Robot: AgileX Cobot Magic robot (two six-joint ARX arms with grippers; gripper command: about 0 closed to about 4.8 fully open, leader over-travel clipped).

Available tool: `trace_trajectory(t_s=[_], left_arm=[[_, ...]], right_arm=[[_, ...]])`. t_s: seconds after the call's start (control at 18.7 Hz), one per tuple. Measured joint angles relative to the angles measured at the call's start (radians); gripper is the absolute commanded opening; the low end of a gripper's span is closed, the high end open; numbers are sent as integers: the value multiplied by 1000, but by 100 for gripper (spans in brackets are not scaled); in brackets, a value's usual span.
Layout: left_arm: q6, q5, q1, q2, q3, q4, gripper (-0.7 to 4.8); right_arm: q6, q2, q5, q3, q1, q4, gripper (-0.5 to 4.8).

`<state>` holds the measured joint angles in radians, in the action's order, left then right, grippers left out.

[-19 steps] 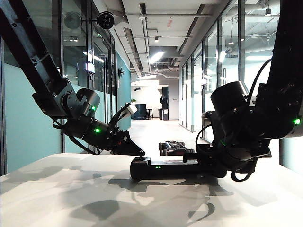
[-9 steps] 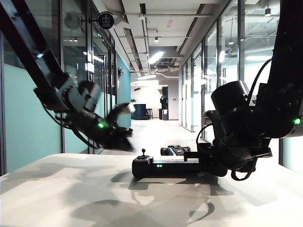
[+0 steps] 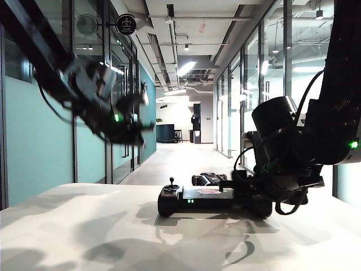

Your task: Push the left joystick on the remote control sitting on the white table backward to make the robot dog back up in a straight line until it returns close to you.

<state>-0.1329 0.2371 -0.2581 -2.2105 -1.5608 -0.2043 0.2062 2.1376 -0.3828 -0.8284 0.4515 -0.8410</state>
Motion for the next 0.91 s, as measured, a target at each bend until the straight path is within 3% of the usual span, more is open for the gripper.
trace_trajectory(t_s=[0.48,0.59,0.75,0.91], left_arm=[[26,-67,0,187,0,189,-6],[35,-69,0,218,0,217,-6],[43,-100,-2,281,1,275,-6],[61,-108,-1,337,8,312,-6]], right_arm=[[-30,-80,18,36,0,6,290],[-31,-126,19,71,0,13,243],[-57,-249,19,150,0,20,75],[-82,-360,19,209,0,26,-6]])
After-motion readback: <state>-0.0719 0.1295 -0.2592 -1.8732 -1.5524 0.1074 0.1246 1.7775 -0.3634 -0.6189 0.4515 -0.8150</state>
